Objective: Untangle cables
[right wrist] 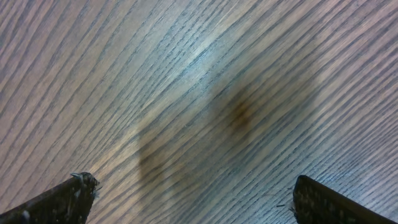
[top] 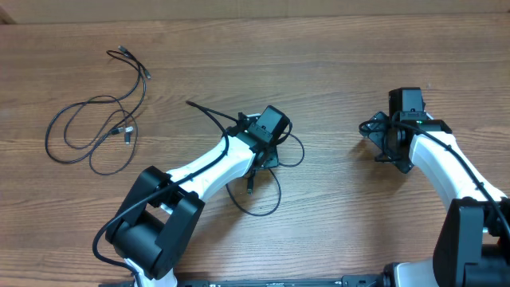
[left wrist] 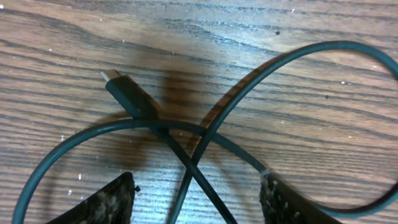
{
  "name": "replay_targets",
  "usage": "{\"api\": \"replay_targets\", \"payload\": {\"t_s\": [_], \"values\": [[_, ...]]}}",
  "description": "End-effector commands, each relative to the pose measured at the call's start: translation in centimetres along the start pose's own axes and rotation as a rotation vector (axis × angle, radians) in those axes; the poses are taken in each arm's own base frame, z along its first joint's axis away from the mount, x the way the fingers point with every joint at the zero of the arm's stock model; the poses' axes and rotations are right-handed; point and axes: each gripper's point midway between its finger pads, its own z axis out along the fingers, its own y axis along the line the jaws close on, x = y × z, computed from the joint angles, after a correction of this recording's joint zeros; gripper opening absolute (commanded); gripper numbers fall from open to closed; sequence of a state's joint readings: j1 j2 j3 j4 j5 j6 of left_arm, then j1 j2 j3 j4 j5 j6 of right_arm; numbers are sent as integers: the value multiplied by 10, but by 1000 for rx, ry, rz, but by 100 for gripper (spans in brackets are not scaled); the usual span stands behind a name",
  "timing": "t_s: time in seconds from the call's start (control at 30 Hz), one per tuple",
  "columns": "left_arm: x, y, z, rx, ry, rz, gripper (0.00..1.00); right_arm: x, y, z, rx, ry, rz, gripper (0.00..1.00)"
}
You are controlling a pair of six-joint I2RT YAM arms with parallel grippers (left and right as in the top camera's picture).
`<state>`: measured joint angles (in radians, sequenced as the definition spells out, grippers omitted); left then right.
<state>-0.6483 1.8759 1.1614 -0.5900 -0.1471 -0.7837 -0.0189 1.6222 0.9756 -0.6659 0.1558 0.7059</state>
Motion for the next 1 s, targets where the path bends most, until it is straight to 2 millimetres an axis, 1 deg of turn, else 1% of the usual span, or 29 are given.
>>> {"api": "replay_targets", "payload": {"t_s": [0.0, 0.57, 0.63, 0.73, 0.77, 0.97], "values": [[6, 7, 6, -23, 0, -5, 64, -4, 2, -4, -14, -17, -1, 100], [4, 6, 6, -19, -5, -5, 64, -4, 2, -4, -14, -16, -1, 100], [4, 6, 6, -19, -5, -5, 63, -4, 2, -4, -14, -16, -1, 100], [4, 6, 6, -19, -5, -5, 56, -4, 2, -4, -14, -17, -1, 100], [4, 6, 6, -18, -5, -5, 55, -4, 2, -4, -14, -17, -1, 100], [4, 6, 6, -19, -5, -5, 55, -4, 2, -4, -14, -16, -1, 100]]}}
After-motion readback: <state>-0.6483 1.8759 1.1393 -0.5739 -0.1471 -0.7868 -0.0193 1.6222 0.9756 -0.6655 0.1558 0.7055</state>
